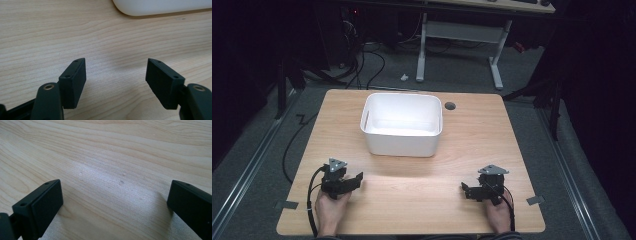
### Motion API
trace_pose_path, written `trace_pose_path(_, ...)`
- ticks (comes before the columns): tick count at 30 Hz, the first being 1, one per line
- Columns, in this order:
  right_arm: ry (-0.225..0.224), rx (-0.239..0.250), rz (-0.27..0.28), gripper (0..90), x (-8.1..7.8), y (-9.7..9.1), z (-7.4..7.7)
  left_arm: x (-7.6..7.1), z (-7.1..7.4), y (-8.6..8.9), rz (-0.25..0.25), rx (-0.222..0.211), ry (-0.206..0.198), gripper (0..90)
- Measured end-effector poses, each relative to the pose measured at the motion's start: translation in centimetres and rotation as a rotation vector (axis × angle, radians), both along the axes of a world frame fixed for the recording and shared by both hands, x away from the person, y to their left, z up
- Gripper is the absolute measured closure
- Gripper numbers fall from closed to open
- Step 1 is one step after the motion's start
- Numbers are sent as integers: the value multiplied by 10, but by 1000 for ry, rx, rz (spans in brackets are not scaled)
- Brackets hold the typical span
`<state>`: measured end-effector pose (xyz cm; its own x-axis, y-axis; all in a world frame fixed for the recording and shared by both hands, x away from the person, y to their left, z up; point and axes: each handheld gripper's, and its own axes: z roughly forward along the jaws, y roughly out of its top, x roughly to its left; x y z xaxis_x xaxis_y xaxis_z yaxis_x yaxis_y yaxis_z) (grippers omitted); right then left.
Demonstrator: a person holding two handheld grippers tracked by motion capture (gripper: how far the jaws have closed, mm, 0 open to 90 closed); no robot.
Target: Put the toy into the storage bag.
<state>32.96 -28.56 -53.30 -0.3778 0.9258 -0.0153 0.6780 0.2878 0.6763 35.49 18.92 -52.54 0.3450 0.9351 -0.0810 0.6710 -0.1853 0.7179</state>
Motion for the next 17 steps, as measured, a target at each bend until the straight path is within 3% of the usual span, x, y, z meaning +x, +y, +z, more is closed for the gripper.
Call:
trace_pose_path(2, -1, -1, 1, 1, 0, 0, 0, 2, -5, -1, 1, 15, 5, 329)
trace_pose_path(7, -1, -1, 1, 0, 0, 0, 0, -1, -11, -4, 2, 33, -55, 317)
trace_pose_path(17, -1, -2, 3, 0, 0, 0, 0, -1, -11, -3, 3, 24, -53, 303)
